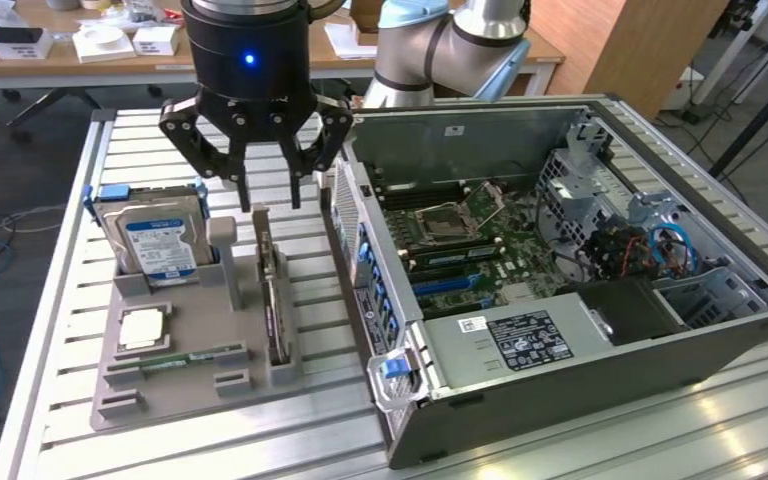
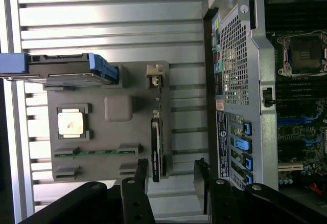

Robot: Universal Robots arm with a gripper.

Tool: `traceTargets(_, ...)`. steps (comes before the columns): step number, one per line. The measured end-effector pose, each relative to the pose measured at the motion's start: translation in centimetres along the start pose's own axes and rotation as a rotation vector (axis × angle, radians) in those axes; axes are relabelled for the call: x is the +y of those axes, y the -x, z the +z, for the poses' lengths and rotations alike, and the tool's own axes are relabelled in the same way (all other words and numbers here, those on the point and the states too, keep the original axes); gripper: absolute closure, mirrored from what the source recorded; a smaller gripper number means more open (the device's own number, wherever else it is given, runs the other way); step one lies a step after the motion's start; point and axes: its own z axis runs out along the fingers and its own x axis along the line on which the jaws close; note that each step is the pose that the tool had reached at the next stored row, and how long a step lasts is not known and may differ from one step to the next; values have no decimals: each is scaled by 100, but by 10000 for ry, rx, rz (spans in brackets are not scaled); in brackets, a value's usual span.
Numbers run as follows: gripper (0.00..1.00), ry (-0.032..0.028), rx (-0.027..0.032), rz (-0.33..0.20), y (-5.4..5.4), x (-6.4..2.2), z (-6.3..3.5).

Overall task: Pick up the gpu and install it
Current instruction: 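Pick up the gpu and move the gpu toward the slot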

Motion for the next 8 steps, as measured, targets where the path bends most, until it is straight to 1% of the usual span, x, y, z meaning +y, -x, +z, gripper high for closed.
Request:
traceTargets(3, 51, 2, -2, 0, 0, -1, 14)
traceTargets(8, 51, 0, 0, 0, -2, -4, 88)
